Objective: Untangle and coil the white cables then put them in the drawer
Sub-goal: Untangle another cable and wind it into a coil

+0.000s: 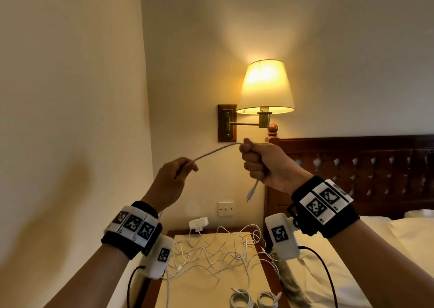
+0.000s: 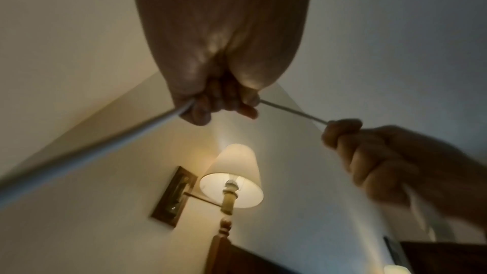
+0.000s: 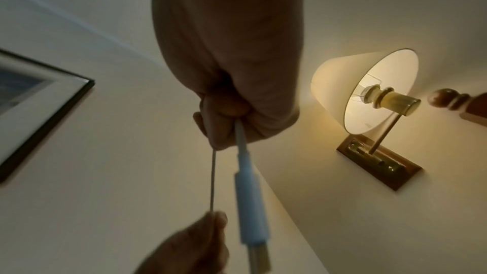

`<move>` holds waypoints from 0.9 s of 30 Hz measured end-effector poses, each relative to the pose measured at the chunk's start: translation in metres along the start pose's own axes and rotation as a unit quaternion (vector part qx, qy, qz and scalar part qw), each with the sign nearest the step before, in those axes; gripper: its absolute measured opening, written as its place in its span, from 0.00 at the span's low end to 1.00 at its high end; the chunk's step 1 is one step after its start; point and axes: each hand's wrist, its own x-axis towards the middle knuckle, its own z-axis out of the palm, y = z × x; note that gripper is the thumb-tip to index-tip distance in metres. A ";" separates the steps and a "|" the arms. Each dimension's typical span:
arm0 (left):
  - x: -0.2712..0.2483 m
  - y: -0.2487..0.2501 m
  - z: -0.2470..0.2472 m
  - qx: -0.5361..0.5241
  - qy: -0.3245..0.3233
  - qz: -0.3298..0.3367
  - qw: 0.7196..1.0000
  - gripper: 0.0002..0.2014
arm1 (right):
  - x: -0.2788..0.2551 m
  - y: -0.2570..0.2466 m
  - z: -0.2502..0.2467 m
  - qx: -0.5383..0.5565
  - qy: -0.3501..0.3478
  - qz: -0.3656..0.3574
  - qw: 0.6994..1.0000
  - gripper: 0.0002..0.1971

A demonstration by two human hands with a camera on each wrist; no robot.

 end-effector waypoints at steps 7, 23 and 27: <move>-0.062 -0.003 0.045 -0.014 -0.204 -0.158 0.966 0.17 | 0.004 -0.003 -0.012 0.037 0.055 -0.054 0.996 0.16; 0.008 0.083 0.018 0.063 0.019 0.170 0.983 0.16 | -0.007 0.026 0.014 -0.109 -0.012 -0.046 0.993 0.18; 0.013 0.072 0.022 0.080 0.042 0.168 0.982 0.16 | -0.008 0.032 0.016 -0.079 -0.039 -0.025 0.996 0.18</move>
